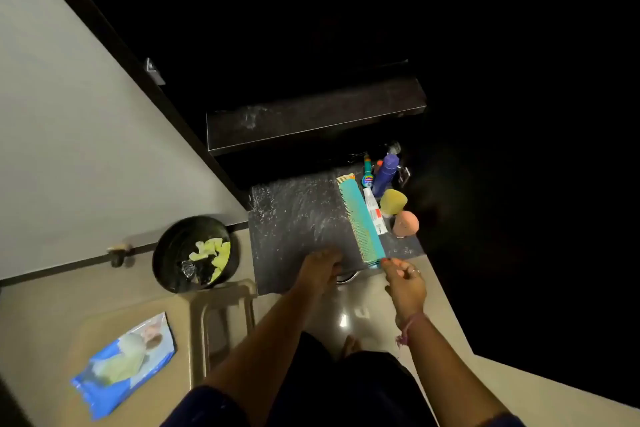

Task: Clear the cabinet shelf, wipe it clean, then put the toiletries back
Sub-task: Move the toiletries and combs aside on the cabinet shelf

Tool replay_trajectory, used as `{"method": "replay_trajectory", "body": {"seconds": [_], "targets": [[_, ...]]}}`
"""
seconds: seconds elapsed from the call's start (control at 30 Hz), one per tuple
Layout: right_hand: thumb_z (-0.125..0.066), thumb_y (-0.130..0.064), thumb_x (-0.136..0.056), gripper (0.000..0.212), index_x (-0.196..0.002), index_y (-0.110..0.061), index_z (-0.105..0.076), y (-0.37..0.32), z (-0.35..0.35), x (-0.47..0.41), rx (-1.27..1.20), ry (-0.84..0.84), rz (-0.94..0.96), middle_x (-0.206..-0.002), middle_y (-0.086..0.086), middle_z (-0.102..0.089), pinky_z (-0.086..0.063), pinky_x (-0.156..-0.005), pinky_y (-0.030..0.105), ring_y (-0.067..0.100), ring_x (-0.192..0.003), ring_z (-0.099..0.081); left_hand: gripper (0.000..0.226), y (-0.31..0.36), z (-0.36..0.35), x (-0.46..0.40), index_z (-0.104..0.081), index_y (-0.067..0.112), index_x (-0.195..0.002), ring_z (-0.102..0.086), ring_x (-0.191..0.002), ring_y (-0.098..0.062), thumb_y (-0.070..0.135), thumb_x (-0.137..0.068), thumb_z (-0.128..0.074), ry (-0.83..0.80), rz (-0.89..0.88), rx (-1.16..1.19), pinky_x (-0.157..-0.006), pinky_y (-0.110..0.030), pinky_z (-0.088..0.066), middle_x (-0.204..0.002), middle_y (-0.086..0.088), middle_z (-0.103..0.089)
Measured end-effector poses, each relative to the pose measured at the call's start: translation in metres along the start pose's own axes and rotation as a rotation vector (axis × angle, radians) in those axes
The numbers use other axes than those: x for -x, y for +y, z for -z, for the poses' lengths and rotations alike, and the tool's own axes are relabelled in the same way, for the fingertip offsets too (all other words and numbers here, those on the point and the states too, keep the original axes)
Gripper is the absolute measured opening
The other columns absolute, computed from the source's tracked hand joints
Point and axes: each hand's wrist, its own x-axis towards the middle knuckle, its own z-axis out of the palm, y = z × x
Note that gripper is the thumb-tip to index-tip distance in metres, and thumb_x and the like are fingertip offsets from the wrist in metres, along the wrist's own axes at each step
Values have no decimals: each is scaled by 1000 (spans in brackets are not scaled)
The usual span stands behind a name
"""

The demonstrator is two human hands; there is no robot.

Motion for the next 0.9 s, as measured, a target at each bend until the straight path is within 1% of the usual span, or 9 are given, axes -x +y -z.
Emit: {"method": "replay_trajectory", "body": {"seconds": [0.1,0.2,0.33,0.43,0.5,0.57,0.7,0.83,0.9], "targets": [[-75,-21,-78,21,-86,-14,-58,-1,-13,-4,-33,-11,-37,-82,2,-61,-50,-63,29,13,-72,-58,20,-3,-3,-9,-51,22,-82,-51,-76,-6,11,-97,-44,-14,30,20,-71,-19,-42,-85,5,-53],[-77,-17,-75,24,-81,-18,-54,4,-27,-5,-58,15,-49,-94,2,-63,-54,-67,35,20,-87,-63,18,-5,-5,-12,-52,23,-84,-52,-76,-6,13,-97,-46,-24,62,7,-71,-20,-41,-86,5,-55],[-78,-14,-74,29,-77,-21,-51,8,-39,-10,-47,118,-45,-105,9,-65,-58,-78,42,24,-94,-64,14,-8,2,-15,-55,24,-87,-53,-81,-7,15,-94,-49,-38,78,-34,-75,-23,-44,-95,3,-56],[-79,-17,-74,32,-83,-22,-49,6,-45,-9,-20,159,-22,-109,8,-63,-58,-79,44,22,-95,-63,13,-11,7,-18,-56,25,-87,-56,-84,-10,15,-94,-50,-28,94,-30,-85,-33,-45,-96,2,-58],[-80,-22,-72,36,-92,-18,-51,3,-48,-8,5,187,1,-109,9,-62,-59,-77,39,22,-94,-64,12,-13,10,-20,-56,24,-88,-56,-92,-16,15,-94,-50,-18,99,-26,-91,-36,-41,-103,-2,-58],[-81,-27,-70,42,-98,-15,-52,0,-52,-8,70,222,35,-111,10,-59,-58,-78,33,20,-93,-62,13,-13,12,-20,-55,24,-88,-52,-99,-19,14,-94,-50,-13,98,-22,-90,-36,-39,-108,-5,-56],[-78,-28,-74,46,-108,-12,-50,-5,-56,-9,249,270,70,-112,7,-40,-48,-92,28,13,-92,-46,16,-13,13,-23,-55,24,-87,-49,-104,-20,12,-95,-48,-13,103,-7,-89,-34,-37,-110,-6,-54],[-75,-34,-76,46,-110,-15,-52,-5,-55,-13,446,255,101,-115,10,-40,-48,-90,31,17,-92,-49,10,-13,18,-23,-56,19,-98,-53,-120,-28,16,-96,-47,-17,120,-12,-89,-34,-39,-110,-4,-57],[-76,-39,-74,45,-106,-16,-54,-5,-53,-16,535,242,104,-111,9,-42,-50,-87,33,18,-93,-49,17,-9,20,-21,-56,20,-88,-56,-119,-25,13,-96,-43,4,147,-10,-88,-31,-40,-107,-4,-59]]}}
